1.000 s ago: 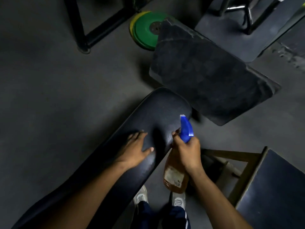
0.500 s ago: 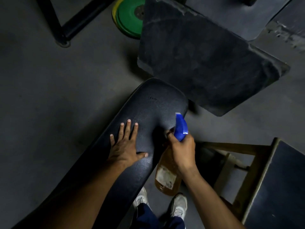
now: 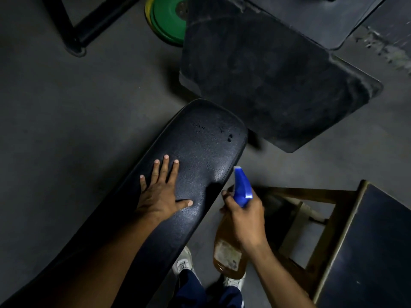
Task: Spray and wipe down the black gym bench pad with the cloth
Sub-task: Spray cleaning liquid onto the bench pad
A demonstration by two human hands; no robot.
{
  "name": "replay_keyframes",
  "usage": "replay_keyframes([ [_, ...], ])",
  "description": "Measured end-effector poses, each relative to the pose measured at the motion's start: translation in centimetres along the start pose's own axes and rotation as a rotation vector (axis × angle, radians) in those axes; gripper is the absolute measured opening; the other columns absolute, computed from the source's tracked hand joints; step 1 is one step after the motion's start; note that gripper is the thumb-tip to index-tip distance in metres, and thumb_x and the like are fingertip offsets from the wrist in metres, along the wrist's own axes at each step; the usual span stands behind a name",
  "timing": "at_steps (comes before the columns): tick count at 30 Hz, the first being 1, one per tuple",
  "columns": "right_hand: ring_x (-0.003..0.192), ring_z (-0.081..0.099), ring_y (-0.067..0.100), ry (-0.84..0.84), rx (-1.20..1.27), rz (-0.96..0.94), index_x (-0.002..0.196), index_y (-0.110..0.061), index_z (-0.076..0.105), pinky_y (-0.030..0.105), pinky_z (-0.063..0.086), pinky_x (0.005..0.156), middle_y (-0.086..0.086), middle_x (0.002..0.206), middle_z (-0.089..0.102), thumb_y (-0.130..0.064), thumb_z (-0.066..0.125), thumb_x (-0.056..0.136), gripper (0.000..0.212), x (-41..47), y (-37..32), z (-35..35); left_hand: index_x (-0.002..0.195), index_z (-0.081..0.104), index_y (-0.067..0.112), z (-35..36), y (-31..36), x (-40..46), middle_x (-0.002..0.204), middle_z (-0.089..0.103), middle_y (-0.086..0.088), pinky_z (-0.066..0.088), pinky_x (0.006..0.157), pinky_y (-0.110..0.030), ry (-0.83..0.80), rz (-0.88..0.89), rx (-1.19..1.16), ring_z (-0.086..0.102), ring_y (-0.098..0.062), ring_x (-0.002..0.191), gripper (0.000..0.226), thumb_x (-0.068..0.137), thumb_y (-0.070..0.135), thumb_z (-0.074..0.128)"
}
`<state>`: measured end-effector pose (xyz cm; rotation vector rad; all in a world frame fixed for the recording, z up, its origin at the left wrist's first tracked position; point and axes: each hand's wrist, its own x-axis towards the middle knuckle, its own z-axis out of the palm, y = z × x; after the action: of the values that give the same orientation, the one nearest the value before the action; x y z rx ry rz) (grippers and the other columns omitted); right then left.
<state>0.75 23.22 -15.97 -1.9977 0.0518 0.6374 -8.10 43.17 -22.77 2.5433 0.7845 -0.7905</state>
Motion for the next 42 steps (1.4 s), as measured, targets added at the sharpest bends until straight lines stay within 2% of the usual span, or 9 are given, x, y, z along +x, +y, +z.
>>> replay_keyframes([
  [12,0.065,0.073,0.024,-0.214,-0.200,-0.122,0.089,-0.024,0.058,0.048,0.057,0.067,0.001,0.073,0.068,-0.039,0.072,0.085,0.020,-3.3,0.8,2.5,0.157,-0.020,0.023,1.5,-0.6,-0.7,0.164,-0.029,0.001,0.005,0.124,-0.056,0.146,0.002,-0.022,-0.021,-0.020,0.153,0.127,0.068,0.087,0.043],
  [15,0.061,0.072,0.015,-0.141,-0.156,-0.075,0.090,-0.023,0.063,0.045,0.060,0.065,-0.002,0.074,0.070,-0.028,0.077,0.087,0.015,-3.8,1.6,1.8,0.158,-0.018,0.015,2.9,-0.4,-1.9,0.165,-0.025,-0.003,0.007,0.125,-0.052,0.217,-0.033,-0.027,-0.017,-0.020,0.154,0.123,0.073,0.086,0.037],
  [18,0.048,0.062,0.001,-0.031,-0.083,-0.003,0.083,-0.012,0.063,0.024,0.052,0.055,-0.002,0.062,0.063,-0.007,0.078,0.092,0.018,-3.9,2.4,0.3,0.158,-0.016,0.012,4.0,-0.3,-3.1,0.166,-0.023,-0.005,0.008,0.125,-0.050,0.263,-0.047,-0.015,-0.016,-0.021,0.154,0.116,0.079,0.084,0.029],
  [21,0.053,0.069,0.012,0.017,-0.053,0.029,0.086,-0.012,0.065,0.027,0.053,0.055,0.001,0.066,0.066,-0.009,0.078,0.092,0.015,-4.2,3.3,-0.7,0.158,-0.015,0.011,4.4,-0.7,-3.6,0.166,-0.023,-0.006,0.008,0.125,-0.049,0.254,-0.028,0.016,-0.014,-0.021,0.155,0.114,0.079,0.085,0.023],
  [24,0.057,0.070,0.020,-0.004,-0.044,0.008,0.084,-0.019,0.064,0.029,0.055,0.057,-0.001,0.067,0.065,-0.007,0.079,0.091,0.020,-4.6,3.5,-0.9,0.158,-0.015,0.011,4.2,-1.2,-4.1,0.166,-0.023,-0.005,0.007,0.125,-0.049,0.243,-0.015,0.036,-0.014,-0.020,0.155,0.115,0.077,0.086,0.020],
  [27,0.052,0.061,0.005,-0.119,-0.093,-0.024,0.079,-0.017,0.064,0.022,0.052,0.057,-0.003,0.063,0.062,0.000,0.077,0.088,0.024,-5.2,3.2,-0.3,0.157,-0.016,0.012,4.5,-1.5,-4.9,0.165,-0.024,-0.005,0.007,0.125,-0.049,0.237,-0.016,0.038,-0.015,-0.019,0.154,0.115,0.078,0.085,0.022],
  [32,0.065,0.070,0.028,-0.299,-0.206,-0.076,0.095,-0.022,0.063,0.056,0.059,0.069,0.001,0.076,0.068,-0.041,0.072,0.080,0.026,-6.8,3.2,2.2,0.159,-0.009,0.011,5.6,-2.3,-6.3,0.167,-0.016,-0.005,0.009,0.124,-0.050,0.247,-0.063,0.047,-0.006,-0.020,0.156,0.115,0.077,0.082,0.030],
  [37,0.065,0.071,0.030,-0.320,-0.211,-0.120,0.094,-0.024,0.062,0.054,0.057,0.068,0.001,0.073,0.066,-0.046,0.072,0.082,0.027,-7.3,2.4,3.8,0.160,0.004,0.010,6.9,-3.0,-8.5,0.169,-0.003,-0.007,0.013,0.123,-0.051,0.258,-0.139,0.011,0.005,-0.021,0.156,0.115,0.073,0.079,0.034],
  [42,0.067,0.070,0.033,-0.240,-0.189,-0.143,0.088,-0.030,0.062,0.045,0.056,0.067,0.007,0.073,0.067,-0.026,0.081,0.088,0.019,-7.3,1.4,3.9,0.160,0.005,0.009,8.0,-3.4,-10.8,0.169,0.000,-0.008,0.016,0.122,-0.052,0.254,-0.189,0.016,0.007,-0.022,0.156,0.115,0.075,0.081,0.035],
])
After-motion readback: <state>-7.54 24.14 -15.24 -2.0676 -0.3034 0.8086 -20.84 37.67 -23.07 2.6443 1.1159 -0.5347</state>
